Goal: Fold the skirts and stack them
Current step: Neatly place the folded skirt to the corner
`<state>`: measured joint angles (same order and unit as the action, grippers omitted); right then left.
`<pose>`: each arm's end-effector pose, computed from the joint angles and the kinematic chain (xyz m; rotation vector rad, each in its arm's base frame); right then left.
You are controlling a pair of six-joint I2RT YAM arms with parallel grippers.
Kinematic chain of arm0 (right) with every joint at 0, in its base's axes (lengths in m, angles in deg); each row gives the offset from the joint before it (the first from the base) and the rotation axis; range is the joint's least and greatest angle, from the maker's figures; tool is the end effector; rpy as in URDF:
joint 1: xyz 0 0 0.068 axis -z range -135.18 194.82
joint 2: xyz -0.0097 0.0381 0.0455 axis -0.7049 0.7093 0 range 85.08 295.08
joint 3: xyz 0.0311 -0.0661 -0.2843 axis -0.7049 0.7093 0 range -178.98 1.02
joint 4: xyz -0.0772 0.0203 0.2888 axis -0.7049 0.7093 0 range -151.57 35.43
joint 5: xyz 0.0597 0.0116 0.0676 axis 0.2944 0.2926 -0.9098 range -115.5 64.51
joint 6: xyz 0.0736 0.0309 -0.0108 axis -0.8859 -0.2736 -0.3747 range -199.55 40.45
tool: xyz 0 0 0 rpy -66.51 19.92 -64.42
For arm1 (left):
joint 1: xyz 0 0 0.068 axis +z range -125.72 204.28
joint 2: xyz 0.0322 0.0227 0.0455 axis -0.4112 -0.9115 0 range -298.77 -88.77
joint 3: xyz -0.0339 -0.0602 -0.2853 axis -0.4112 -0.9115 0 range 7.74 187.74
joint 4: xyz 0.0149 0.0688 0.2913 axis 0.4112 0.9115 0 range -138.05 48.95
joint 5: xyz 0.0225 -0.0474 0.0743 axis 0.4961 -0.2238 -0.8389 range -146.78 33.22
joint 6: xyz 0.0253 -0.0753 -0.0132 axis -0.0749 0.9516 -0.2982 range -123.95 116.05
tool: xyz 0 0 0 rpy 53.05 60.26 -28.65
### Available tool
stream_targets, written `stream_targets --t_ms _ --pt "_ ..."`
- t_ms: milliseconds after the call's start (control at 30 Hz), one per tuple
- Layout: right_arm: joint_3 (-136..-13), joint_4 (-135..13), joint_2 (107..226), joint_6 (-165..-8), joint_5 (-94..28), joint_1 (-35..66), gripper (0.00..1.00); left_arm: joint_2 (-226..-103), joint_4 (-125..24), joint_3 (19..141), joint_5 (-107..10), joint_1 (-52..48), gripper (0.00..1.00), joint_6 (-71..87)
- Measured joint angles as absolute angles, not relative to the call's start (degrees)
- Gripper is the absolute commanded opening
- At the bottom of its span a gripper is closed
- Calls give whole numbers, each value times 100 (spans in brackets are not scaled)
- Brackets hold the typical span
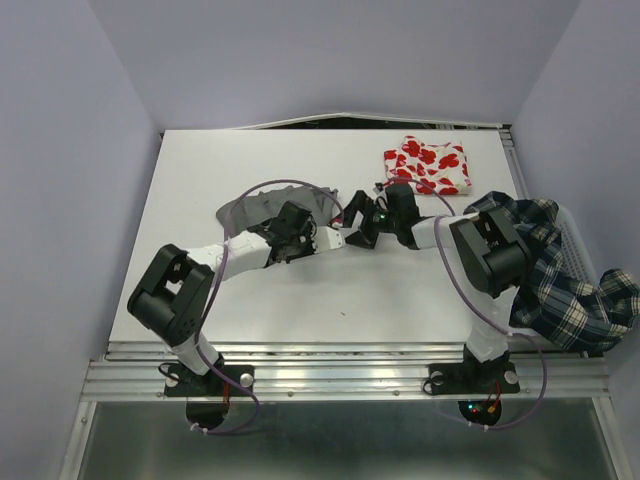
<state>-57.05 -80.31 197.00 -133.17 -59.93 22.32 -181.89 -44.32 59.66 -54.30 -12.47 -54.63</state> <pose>0.4015 0.2089 0.1076 0.2705 2.4050 1.3479 0.3119 -0.2367 0.1542 1.6428 1.6876 0.0678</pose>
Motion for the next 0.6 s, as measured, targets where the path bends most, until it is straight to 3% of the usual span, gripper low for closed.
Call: stream_targets --t_ms 600 --pt "-5803 -10103 20624 -14585 -6091 1520 100 -17913 -4041 6228 -4302 -681 0 -5378"
